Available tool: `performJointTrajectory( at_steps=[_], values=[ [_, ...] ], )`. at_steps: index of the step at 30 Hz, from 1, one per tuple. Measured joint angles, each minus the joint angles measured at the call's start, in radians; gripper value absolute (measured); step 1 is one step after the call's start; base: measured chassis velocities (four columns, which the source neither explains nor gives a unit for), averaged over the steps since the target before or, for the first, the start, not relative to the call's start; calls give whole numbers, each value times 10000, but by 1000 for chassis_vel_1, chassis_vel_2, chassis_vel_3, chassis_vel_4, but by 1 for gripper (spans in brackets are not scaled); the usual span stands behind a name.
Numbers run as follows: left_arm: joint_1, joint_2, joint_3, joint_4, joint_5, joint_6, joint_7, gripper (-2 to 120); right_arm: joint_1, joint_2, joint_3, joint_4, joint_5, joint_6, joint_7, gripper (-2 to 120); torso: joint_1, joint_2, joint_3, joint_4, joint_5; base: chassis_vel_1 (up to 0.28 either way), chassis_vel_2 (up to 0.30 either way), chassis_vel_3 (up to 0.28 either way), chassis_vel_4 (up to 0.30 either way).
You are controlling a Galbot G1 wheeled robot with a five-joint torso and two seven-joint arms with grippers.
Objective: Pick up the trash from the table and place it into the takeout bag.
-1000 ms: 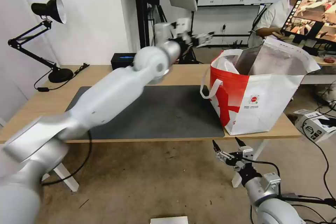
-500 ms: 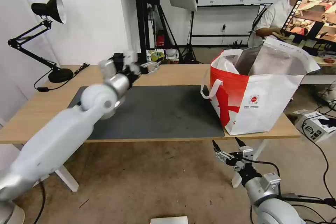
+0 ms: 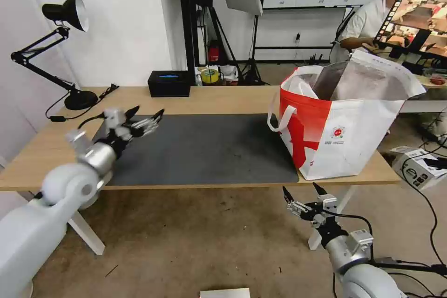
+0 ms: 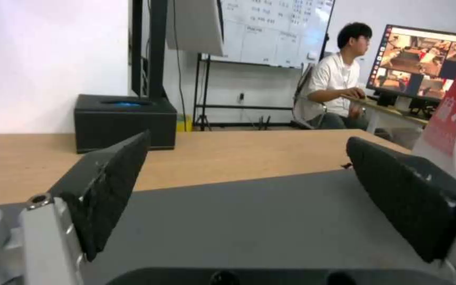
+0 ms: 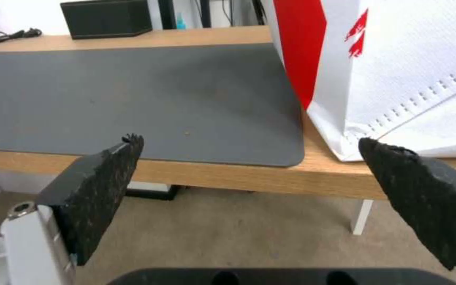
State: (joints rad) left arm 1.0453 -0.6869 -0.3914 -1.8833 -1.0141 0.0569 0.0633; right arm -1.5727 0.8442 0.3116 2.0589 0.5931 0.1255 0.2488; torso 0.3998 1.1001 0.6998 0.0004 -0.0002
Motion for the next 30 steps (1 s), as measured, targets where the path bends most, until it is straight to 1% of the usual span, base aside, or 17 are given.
performJointTrajectory(
  at_steps=[2,3,6,7,10,11,13,14,16,17,19,24,25,26,27,29,30],
  values=[
    [362,-81,-271,14,291,-241,281,100,0,0,1,-1,0,0,0,100,0,0,0,-2,0,0,0,0,0],
    [362,-81,-271,14,291,-241,281,100,0,0,1,-1,0,0,0,100,0,0,0,-2,0,0,0,0,0],
    [611,-273,-354,119,689,-563,620,100,0,0,0,0,0,0,0,100,0,-1,0,-6,1,0,0,0,0],
    [611,-273,-354,119,689,-563,620,100,0,0,0,0,0,0,0,100,0,-1,0,-6,1,0,0,0,0],
    [1121,-599,-659,265,1534,-1051,1107,100,0,0,0,0,0,0,0,100,1,-2,0,-9,1,0,0,0,0],
    [1121,-599,-659,265,1534,-1051,1107,100,0,0,0,0,0,0,0,100,1,-2,0,-9,1,0,0,0,0],
    [1712,-857,-1175,383,2238,-1341,1329,100,0,0,0,-1,0,0,0,100,1,-2,0,-5,1,0,0,0,0],
    [2029,-944,-1399,406,2388,-1433,1379,100,0,0,0,-1,0,0,0,100,1,-2,0,-5,1,0,0,0,0],
    [2029,-944,-1399,406,2388,-1433,1379,100,0,0,0,-1,0,0,0,100,1,-2,0,-5,1,0,0,0,0],
    [2555,-1053,-1766,414,2486,-1563,1451,100,0,0,0,-1,0,0,0,100,1,-1,1,-4,0,0,0,0,0],
    [2911,-1126,-1996,419,2498,-1658,1545,100,0,0,0,-1,0,-1,0,100,1,-1,1,-4,3,0,0,0,0],
    [3247,-1225,-2210,442,2501,-1791,1662,100,0,0,0,-1,0,0,0,100,0,-2,1,0,0,0,0,0,0],
    [3368,-1278,-2312,441,2515,-1863,1719,100,0,0,0,-1,0,0,-2,100,1,-1,0,-7,1,0,0,0,0],
    [3368,-1278,-2312,441,2515,-1863,1719,100,0,0,0,-1,0,0,-2,100,1,-1,0,-7,1,0,0,0,0],
    [3571,-1381,-2469,440,2555,-1965,1788,100,0,0,0,-1,0,0,-1,100,2,-1,0,-12,5,0,0,0,0],
    [3708,-1453,-2547,443,2582,-2010,1827,100,-1,0,0,-1,0,0,0,100,2,-1,0,-10,6,0,0,0,0],
    [3942,-1578,-2661,447,2645,-2095,1903,100,0,0,0,-1,0,-1,0,100,2,-2,1,-5,2,0,0,0,0]
  ],
)
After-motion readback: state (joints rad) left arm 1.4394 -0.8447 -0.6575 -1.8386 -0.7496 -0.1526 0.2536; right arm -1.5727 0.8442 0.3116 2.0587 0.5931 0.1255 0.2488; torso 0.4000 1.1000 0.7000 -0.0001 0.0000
